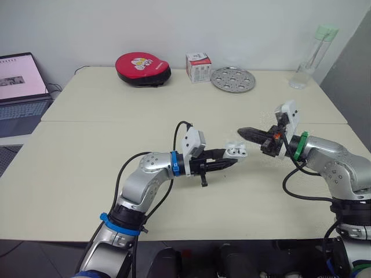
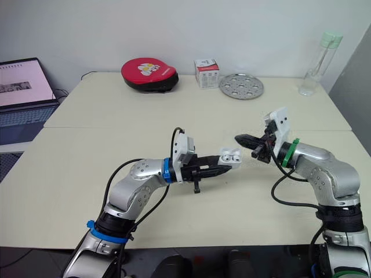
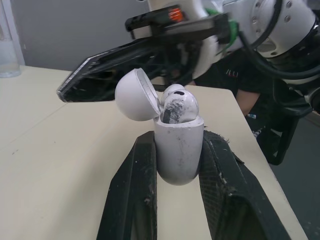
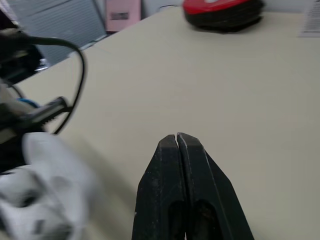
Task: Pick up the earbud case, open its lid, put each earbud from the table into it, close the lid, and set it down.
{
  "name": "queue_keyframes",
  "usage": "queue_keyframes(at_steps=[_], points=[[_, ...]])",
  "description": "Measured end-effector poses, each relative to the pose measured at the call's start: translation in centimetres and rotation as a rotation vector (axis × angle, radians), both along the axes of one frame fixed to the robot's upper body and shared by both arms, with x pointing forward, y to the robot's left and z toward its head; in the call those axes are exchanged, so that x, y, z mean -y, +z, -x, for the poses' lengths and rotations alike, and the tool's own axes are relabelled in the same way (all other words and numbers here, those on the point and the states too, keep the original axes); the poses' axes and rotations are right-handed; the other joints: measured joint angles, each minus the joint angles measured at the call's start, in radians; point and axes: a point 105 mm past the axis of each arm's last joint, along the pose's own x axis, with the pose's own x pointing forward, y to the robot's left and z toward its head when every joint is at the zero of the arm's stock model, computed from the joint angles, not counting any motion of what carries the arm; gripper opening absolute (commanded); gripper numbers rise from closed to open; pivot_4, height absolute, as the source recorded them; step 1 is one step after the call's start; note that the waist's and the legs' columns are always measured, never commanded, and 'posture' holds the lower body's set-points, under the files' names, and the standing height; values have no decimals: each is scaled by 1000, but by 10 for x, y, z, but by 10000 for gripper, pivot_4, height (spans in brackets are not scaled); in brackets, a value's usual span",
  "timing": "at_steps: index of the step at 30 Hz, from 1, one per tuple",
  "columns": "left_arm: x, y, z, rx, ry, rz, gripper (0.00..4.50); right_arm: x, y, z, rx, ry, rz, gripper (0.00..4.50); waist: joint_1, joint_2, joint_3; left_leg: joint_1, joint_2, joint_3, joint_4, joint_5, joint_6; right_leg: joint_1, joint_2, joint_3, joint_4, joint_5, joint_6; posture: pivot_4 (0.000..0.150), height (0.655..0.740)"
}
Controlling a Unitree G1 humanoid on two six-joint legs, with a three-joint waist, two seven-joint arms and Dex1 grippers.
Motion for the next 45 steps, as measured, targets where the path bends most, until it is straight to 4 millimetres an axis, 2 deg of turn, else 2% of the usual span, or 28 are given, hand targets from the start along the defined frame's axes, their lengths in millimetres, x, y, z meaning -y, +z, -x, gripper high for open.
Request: queue_keyframes(at_steps=[7, 12, 15, 17, 20, 24, 25, 27, 28, 31, 35, 38, 40, 41, 43, 45], points=[[1, -7, -4, -21, 17, -15, 7461, -9, 3, 20, -11, 81, 29, 274, 0, 0, 0, 0, 0, 0, 0, 0, 0, 0, 0, 0, 0, 0, 0, 1500, 7400], [0, -9, -7, -42, 39, -18, 7461, -3, 1, 18, 41, 22, 53, 274, 0, 0, 0, 0, 0, 0, 0, 0, 0, 0, 0, 0, 0, 0, 0, 1500, 7400], [3, -10, -10, -58, 78, -5, 7461, 7, 10, 15, 95, -22, 6, 5417, 1, 0, 0, 0, 0, 0, 0, 0, 0, 0, 0, 0, 0, 0, 0, 1500, 7400], [10, -22, -17, -161, 156, 7, 7461, 20, 12, 18, 152, -32, 43, 13213, 7, 0, 0, 0, -1, -1, 0, 0, 0, 1, 0, -1, -1, 0, 1, 1500, 7400], [16, -50, -28, -398, 282, -14, 7461, 34, -14, 27, 181, -2, 203, 22614, 9, -1, 0, 0, -1, -1, 0, -1, 1, 1, -1, -1, -1, -1, 2, 1500, 7400], [24, -64, -41, -628, 401, -29, 7461, 38, -38, 34, 236, 53, 331, 36777, 2, -2, 1, 1, -1, -1, 1, -1, 1, 1, 0, -1, 0, -1, 3, 1500, 7400], [26, -65, -41, -659, 411, -33, 7461, 38, -42, 34, 242, 58, 345, 38070, 0, -2, 1, 1, -1, -1, 1, -1, 1, 1, 0, -1, 0, -1, 3, 1500, 7400], [30, -70, -42, -730, 426, -37, 7461, 39, -47, 34, 258, 58, 359, 44529, -1, -2, 1, 2, -1, -1, 1, -1, 1, 1, 1, -1, 0, -1, 3, 1500, 7400], [28, -77, -41, -767, 441, -61, 7461, 41, -49, 32, 266, 51, 368, 44853, -2, -2, 1, 2, 0, -1, 0, -1, 1, 1, 1, -1, 0, -1, 3, 1500, 7400], [22, -79, -44, -781, 466, -80, 16897, 43, -52, 29, 265, 33, 359, 45000, -2, -2, 1, 2, 0, -1, 0, 0, 1, 1, 1, -1, 0, -1, 3, 1500, 7400], [-2, -77, -48, -746, 500, -110, 28555, 46, -50, 23, 271, 11, 349, 45000, -5, -2, 1, 3, 0, 0, 0, 0, 0, 1, 1, 0, 1, -1, 2, 1500, 7400], [-35, -72, -51, -661, 544, -165, 36767, 49, -48, 21, 273, -4, 346, 45000, -7, -1, 0, 5, 1, 0, -1, 0, 0, 2, 1, 1, 2, -1, 2, 1500, 7400], [-59, -72, -49, -558, 560, -231, 42159, 54, -51, 18, 263, -17, 345, 45000, -10, -1, 0, 6, 1, 1, -1, 0, 0, 2, 1, 1, 2, -2, 0, 1500, 7400], [-77, -71, -51, -446, 579, -274, 44877, 57, -52, 15, 261, -25, 348, 45000, -12, -1, 0, 7, 1, 2, -2, 0, 0, 2, 1, 2, 3, -2, -1, 1500, 7400], [-127, -71, -58, -228, 655, -358, 44877, 66, -56, 11, 240, -57, 357, 45000, -14, -1, 0, 6, 1, 2, -2, 0, 0, 1, 1, 1, 3, -1, -10, 1500, 7400], [-150, -59, -61, -39, 646, -401, 44877, 72, -54, 8, 219, -91, 340, 45000, -2, -1, 1, 3, 1, 2, -2, 0, 0, -1, -1, 1, 3, -3, -15, 1500, 7400]])
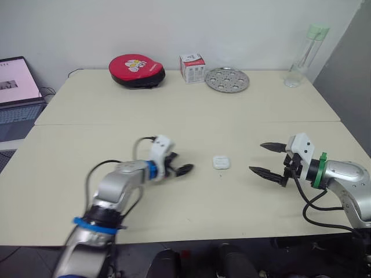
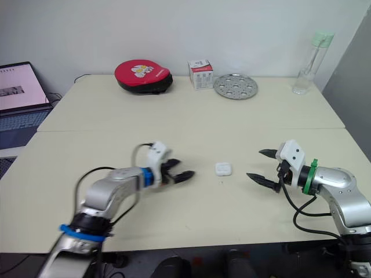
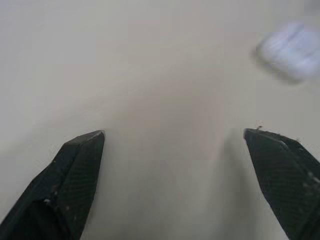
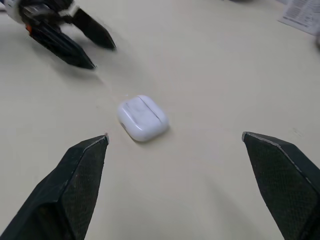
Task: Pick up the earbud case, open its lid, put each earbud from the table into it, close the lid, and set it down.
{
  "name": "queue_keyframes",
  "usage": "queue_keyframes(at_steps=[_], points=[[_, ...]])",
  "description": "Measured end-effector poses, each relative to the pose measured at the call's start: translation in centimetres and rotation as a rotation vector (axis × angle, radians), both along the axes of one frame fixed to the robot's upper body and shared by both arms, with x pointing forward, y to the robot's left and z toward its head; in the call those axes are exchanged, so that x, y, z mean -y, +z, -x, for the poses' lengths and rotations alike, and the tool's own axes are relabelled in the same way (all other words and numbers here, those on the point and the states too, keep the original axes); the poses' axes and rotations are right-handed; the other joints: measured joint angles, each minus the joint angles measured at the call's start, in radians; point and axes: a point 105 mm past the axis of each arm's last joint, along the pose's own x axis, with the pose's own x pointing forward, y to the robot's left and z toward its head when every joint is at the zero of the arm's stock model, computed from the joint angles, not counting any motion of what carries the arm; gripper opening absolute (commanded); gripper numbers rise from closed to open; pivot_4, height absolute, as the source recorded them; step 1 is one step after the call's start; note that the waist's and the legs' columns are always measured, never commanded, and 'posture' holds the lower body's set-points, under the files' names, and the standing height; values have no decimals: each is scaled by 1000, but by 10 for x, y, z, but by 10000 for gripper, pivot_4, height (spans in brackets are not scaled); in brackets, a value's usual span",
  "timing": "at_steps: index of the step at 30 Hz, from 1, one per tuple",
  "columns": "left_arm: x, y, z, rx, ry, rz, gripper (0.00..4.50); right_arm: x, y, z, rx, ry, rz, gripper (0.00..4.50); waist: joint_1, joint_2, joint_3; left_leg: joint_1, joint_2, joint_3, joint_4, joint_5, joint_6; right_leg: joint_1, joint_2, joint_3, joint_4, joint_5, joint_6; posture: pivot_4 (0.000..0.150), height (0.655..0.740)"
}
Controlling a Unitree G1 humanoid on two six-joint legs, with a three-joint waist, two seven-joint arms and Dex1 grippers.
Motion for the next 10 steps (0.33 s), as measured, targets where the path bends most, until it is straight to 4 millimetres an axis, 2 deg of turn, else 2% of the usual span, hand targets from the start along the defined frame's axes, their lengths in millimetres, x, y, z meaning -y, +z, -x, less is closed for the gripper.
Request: queue_keyframes(at_steps=[3, 6, 8, 10], points=[[-21, 18, -3, 170, -54, -109, 44877, 4, 14, -2, 19, -29, -45, 45000, 14, 0, 0, -3, -1, 0, 0, 0, 0, -2, -3, 0, -1, 0, 0, 1500, 7400], [-49, 27, -12, 242, 15, -130, 44877, 5, 21, 0, 41, -48, -56, 45000, 26, 0, 0, -4, -2, 0, 0, -1, 0, -2, -4, -1, -3, 1, 1, 1500, 7400], [-53, 29, -15, 256, 33, -132, 44877, 6, 17, 1, 29, -66, -56, 45000, 30, 0, 0, -5, -3, 0, 1, -1, 1, -2, -5, -2, -3, 3, 5, 1500, 7400], [-48, 30, -17, 255, 26, -112, 44877, 8, 15, 0, 30, -85, -55, 45000, 28, -1, 0, -5, -2, 1, 1, -1, 1, -2, -5, -2, -3, 4, 6, 1500, 7400]])
